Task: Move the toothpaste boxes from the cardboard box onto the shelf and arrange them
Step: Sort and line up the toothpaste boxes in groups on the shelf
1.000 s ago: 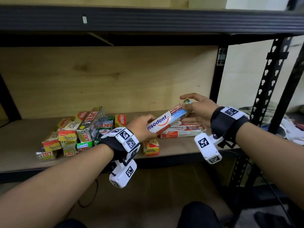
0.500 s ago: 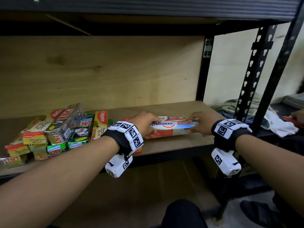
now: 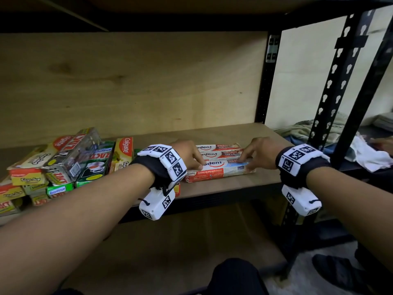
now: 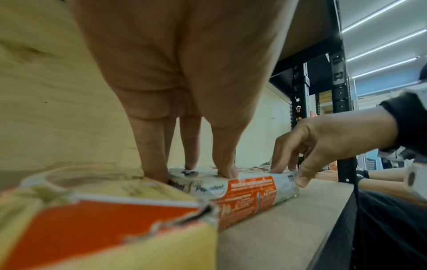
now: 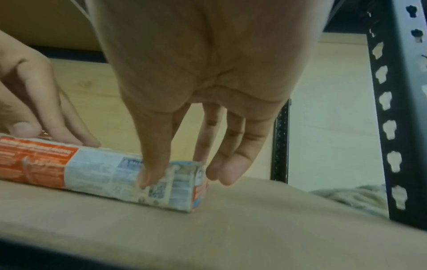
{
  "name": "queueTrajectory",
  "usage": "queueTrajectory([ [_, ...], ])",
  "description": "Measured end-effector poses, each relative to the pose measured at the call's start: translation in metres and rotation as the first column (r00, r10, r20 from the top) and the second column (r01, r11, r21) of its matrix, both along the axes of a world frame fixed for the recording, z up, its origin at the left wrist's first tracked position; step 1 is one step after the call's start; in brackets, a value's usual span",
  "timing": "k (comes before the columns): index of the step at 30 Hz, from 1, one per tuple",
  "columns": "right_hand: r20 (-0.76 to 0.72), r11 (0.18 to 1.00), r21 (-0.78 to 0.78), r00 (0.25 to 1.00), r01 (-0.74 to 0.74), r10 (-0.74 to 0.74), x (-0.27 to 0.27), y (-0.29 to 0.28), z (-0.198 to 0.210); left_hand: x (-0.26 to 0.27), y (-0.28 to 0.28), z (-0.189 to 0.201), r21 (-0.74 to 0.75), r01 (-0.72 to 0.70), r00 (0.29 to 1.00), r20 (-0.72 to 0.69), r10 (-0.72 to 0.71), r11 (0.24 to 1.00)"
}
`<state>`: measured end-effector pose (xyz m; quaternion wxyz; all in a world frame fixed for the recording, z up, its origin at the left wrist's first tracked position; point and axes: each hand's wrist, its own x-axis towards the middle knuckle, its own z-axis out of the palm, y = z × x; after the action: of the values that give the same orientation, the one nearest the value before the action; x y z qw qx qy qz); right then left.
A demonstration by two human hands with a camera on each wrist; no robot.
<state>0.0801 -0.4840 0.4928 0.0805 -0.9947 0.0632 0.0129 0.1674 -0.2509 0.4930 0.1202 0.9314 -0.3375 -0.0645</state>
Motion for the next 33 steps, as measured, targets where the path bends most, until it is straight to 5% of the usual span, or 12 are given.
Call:
queueTrajectory([
  [7, -0.098, 0.987, -0.156, 0.995, -0.037, 0.021, 0.033, 0.015, 0.026, 0.006, -0.004, -0.001, 0.027, 0.024, 0.999, 0.047, -0.025, 0.999],
  [17, -0.243, 0.993, -0.091, 0.969, -0.074, 0.050, 0.111, 0.052, 0.008, 0.018, 0.001, -0.010, -0.059, 0.003, 1.000, 0.000, -0.003, 0.998],
  [33, -0.285, 0.983, -0.147, 0.956, -0.111, 0.065, 0.089, 0.057, -0.001, -0.008, 0.013, -0.006, 0.135, 0.063, 0.995, 0.065, -0.073, 0.989],
])
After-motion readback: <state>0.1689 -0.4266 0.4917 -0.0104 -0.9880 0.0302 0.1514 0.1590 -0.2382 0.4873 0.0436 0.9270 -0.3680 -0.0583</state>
